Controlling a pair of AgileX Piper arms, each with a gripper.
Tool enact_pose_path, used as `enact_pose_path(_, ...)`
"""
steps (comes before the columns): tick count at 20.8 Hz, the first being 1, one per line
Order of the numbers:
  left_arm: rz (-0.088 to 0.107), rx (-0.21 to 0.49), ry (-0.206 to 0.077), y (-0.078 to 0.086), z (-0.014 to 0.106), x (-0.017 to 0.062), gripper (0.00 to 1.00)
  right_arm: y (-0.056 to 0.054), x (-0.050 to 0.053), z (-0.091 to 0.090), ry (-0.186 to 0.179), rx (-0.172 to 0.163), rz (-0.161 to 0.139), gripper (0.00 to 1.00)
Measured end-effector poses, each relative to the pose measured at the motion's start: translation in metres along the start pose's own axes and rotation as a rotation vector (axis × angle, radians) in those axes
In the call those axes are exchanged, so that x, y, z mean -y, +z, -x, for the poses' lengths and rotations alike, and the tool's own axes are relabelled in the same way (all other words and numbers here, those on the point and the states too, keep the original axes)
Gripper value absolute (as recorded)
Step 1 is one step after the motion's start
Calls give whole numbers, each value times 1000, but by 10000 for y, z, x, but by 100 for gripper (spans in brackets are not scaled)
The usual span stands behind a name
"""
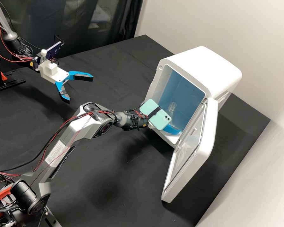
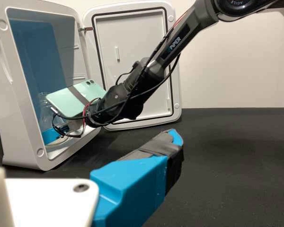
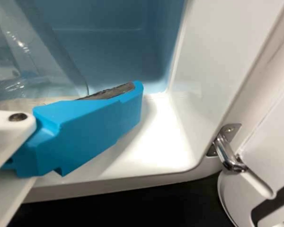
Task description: Place the flask in the incubator
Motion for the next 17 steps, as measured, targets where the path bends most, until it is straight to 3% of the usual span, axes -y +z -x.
enact_pose_path(5,-1,9,0,19,-10,-1,100,106,-51,124,-17,-41,2,100)
enact_pose_path(14,-1,9,0,19,-10,-1,100,406,-138,331,-2,-79,-57,100)
enact_pose_path(17,-1,10,0,21,-10,-1,100,555,-184,409,18,-112,-73,100)
